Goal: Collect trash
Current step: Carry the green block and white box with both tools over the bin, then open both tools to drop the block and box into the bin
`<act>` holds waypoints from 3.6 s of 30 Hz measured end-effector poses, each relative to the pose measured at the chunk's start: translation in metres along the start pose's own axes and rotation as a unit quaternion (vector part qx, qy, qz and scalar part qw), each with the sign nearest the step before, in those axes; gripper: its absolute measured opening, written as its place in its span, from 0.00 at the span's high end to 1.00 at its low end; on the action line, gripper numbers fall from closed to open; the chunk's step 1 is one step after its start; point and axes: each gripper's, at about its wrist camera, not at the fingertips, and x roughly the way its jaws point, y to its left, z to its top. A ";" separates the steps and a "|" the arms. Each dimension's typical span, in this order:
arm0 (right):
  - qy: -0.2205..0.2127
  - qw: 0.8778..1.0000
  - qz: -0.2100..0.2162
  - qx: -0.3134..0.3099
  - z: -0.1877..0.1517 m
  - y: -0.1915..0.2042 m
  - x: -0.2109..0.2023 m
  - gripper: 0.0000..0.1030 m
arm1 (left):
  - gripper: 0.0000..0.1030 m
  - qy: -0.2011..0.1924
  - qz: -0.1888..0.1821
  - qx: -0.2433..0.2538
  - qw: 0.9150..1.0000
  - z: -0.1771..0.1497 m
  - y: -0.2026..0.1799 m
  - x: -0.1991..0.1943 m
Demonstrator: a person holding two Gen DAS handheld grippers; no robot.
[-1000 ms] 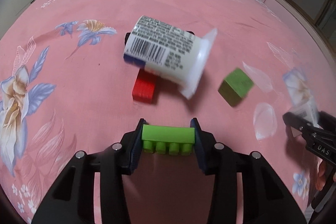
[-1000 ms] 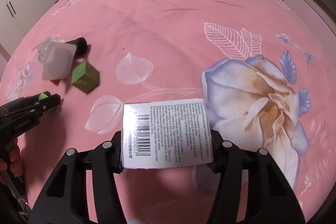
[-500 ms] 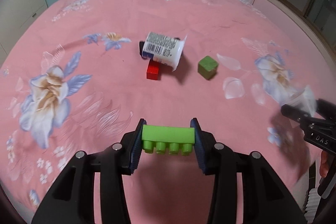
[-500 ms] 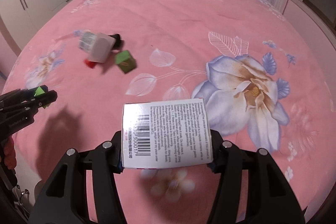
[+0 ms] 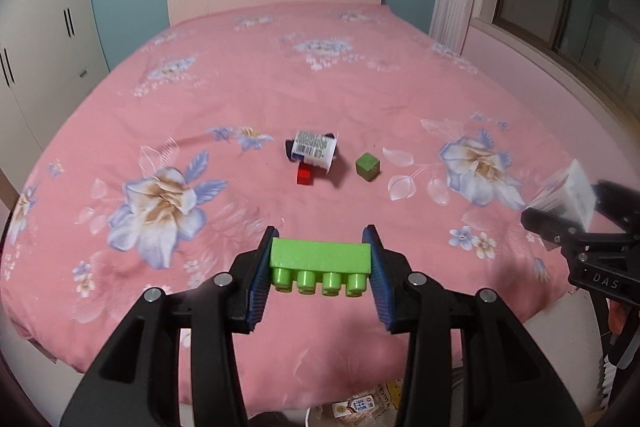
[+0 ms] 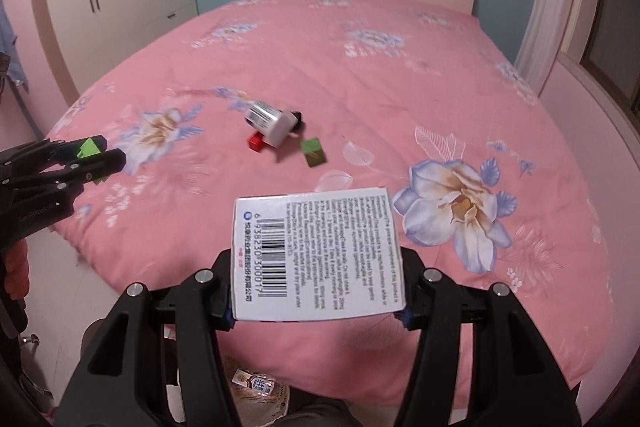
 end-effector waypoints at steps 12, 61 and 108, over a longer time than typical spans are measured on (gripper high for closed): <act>-0.040 0.998 0.015 -0.039 -0.022 0.041 -0.074 0.45 | 0.56 -0.040 0.020 0.016 0.999 -0.031 0.001 -0.082; 0.160 0.981 0.091 -0.067 -0.205 0.117 0.051 0.45 | 0.56 0.205 -0.012 0.067 0.976 -0.241 -0.035 0.057; 0.451 0.888 0.090 0.004 -0.360 0.119 0.281 0.45 | 0.56 0.456 -0.052 0.045 0.887 -0.381 -0.045 0.272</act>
